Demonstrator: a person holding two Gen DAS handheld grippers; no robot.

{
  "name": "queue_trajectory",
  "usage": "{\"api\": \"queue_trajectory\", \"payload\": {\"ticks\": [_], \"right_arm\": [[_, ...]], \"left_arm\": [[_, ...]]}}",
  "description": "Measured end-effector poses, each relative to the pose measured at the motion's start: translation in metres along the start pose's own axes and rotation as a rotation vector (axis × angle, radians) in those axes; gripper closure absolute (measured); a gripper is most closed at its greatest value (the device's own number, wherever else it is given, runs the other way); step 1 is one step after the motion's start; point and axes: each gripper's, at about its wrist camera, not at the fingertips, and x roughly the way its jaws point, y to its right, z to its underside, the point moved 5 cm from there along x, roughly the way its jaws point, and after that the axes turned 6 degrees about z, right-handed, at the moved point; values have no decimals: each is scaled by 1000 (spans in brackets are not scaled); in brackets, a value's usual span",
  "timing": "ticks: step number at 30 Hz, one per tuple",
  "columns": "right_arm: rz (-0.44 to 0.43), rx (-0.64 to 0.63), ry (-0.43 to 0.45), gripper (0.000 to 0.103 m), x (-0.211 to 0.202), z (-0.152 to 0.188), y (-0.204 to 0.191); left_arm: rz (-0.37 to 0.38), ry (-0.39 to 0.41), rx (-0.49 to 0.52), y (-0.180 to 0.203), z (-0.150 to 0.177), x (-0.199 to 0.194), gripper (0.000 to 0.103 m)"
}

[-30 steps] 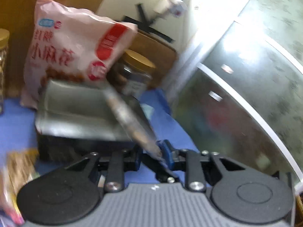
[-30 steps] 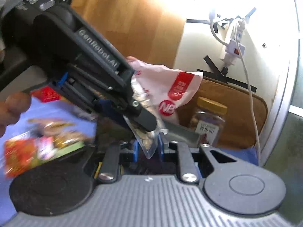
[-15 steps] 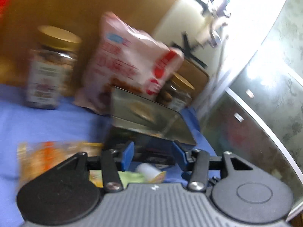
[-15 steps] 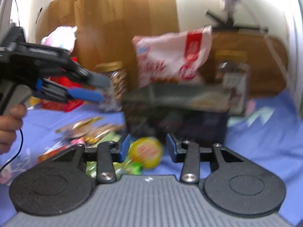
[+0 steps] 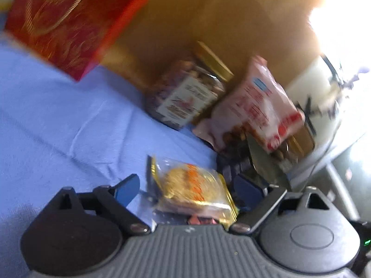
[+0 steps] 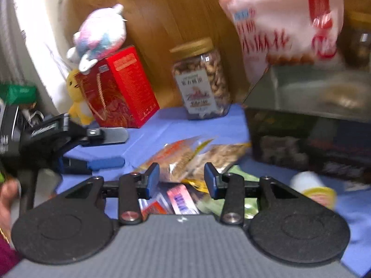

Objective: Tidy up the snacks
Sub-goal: 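Grasp the clear snack-bar packet with the left tool, then lower the snack-bar packet into the tin box and open the left tool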

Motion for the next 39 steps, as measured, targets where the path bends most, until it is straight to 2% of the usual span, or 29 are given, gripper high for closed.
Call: {"api": "queue_trajectory", "payload": {"ticks": [1, 2, 3, 4, 5, 8, 9, 15, 22, 26, 31, 33, 37, 39], "right_arm": [[8, 20, -20, 61, 9, -1, 1], [14, 42, -33, 71, 15, -2, 2], [4, 73, -47, 80, 21, -2, 3], [-11, 104, -69, 84, 25, 0, 4], [-21, 140, -84, 87, 27, 1, 5], [-14, 166, -79, 92, 22, 5, 5], [-7, 160, -68, 93, 18, 5, 5], [14, 101, 45, 93, -23, -5, -3], [61, 63, 236, 93, -75, -29, 7], [130, 60, 344, 93, -96, -47, 29], [218, 102, 388, 96, -101, -52, 77], [234, 131, 394, 96, -99, -49, 94], [285, 180, 326, 89, -85, -39, 119], [285, 227, 317, 87, -81, -34, 130]], "left_arm": [[15, -6, -30, -5, -2, 4, 12], [24, -16, -53, -8, -2, 9, 13], [31, -31, -68, -11, -1, 15, 17], [42, -48, -74, -12, 2, 20, 22], [52, -76, -83, -13, 5, 27, 29], [11, -78, -31, -9, 13, 33, 57], [28, -81, -34, -9, 15, 32, 61], [121, -66, -19, 21, 18, 19, 62], [220, -34, 95, 89, 10, 16, 62], [250, -53, 183, 134, 2, 46, 62], [287, -64, 260, 169, -3, 95, 62], [280, -84, 285, 179, -1, 114, 61], [185, -167, 291, 172, 13, 147, 61], [150, -192, 277, 164, 20, 152, 60]]}}
